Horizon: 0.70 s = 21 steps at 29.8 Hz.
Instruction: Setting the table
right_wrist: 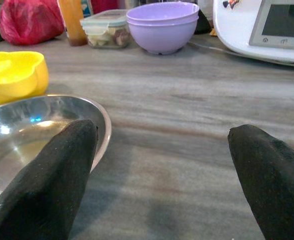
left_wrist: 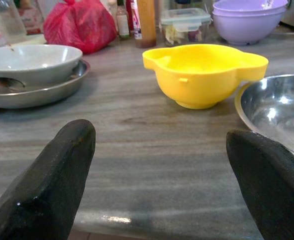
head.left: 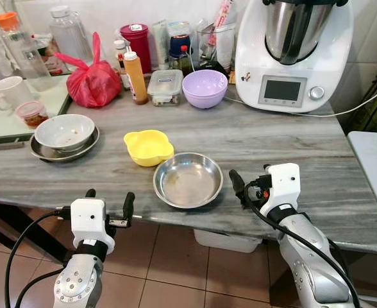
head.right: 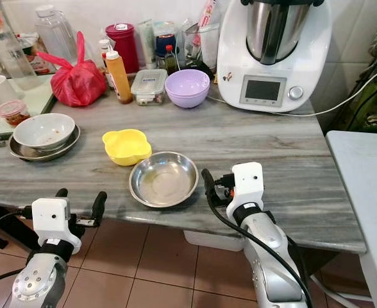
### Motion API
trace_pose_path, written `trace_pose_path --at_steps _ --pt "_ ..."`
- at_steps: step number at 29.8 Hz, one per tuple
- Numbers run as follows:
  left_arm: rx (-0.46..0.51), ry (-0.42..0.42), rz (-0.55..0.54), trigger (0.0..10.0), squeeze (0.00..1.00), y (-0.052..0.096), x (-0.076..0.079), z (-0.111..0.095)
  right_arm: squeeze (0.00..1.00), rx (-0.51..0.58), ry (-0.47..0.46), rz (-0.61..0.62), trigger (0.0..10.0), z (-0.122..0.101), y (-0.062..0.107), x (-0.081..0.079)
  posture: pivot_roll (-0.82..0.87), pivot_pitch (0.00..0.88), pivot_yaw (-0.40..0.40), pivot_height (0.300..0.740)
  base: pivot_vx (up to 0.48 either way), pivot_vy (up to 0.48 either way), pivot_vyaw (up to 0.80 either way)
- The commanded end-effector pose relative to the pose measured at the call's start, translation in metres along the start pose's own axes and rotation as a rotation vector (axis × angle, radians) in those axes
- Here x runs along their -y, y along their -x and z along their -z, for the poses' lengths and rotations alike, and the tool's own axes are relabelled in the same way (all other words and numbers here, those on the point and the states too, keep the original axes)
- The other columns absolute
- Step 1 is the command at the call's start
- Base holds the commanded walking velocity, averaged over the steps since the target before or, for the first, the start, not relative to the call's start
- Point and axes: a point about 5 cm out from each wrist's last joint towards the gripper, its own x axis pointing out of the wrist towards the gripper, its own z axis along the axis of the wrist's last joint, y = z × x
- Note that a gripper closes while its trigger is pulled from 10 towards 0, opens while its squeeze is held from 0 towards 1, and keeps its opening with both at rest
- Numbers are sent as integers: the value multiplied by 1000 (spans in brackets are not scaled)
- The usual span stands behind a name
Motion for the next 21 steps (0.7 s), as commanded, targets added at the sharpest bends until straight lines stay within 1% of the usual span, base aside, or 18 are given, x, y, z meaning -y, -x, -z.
trace_pose_path --at_steps 1,13,21 --pt "-3 -15 -12 10000 0 -1 -3 -2 0 -6 -14 5 10000 1 -2 0 -95 51 79 740 -255 0 0" --pt "-16 -20 -12 10000 0 1 -5 -1 0 -8 -25 13 10000 2 -3 -1 -88 54 84 740 -279 0 0" --pt "-17 -20 -11 10000 0 0 -5 -1 0 1 -24 22 10000 -1 -5 0 -89 51 84 740 -315 0 0"
